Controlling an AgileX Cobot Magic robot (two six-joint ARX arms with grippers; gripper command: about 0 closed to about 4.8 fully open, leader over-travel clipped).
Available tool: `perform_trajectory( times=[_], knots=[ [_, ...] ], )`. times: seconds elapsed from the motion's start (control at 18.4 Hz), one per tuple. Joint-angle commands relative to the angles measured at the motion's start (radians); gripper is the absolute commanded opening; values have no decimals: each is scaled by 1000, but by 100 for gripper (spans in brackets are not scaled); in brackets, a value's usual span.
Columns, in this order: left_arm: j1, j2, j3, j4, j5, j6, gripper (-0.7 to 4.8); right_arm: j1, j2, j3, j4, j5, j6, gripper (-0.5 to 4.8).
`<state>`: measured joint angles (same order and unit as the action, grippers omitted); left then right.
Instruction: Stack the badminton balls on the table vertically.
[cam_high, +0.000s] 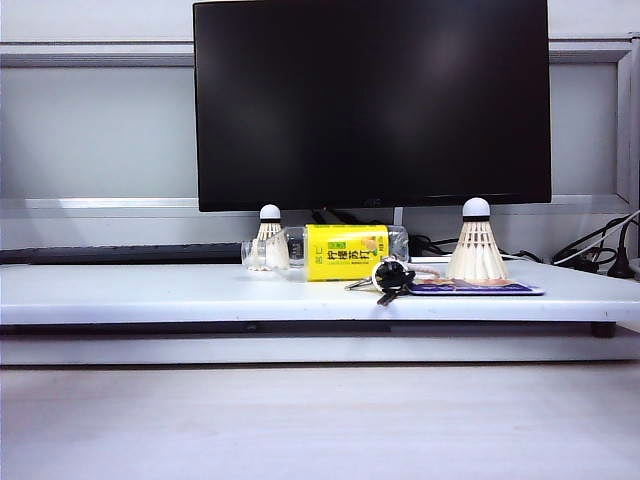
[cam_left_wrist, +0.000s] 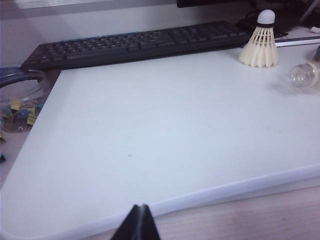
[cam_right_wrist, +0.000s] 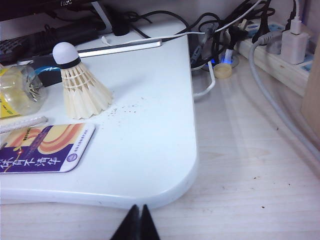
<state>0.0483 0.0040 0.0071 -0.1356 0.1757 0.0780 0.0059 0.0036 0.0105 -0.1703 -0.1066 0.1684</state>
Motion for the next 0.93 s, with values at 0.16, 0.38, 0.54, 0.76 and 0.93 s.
perform_trajectory(
  times=[0.16, 0.38, 0.54, 0.76, 0.93],
  knots=[
    [0, -3, -2, -1, 4, 0, -6, 0, -2, 0, 10, 0, 4, -1],
    [0, -3, -2, -1, 4, 0, -6, 0, -2, 0, 10, -3, 4, -1],
    [0, -3, -2, -1, 4, 0, -5, 0, -2, 0, 11, -3, 59, -1],
    [0, -3, -2, -1, 4, 0, -6, 0, -2, 0, 11, -5, 347, -1],
    [0, -3, -2, -1, 4, 0, -5, 0, -2, 0, 12, -35, 415, -1]
  ],
)
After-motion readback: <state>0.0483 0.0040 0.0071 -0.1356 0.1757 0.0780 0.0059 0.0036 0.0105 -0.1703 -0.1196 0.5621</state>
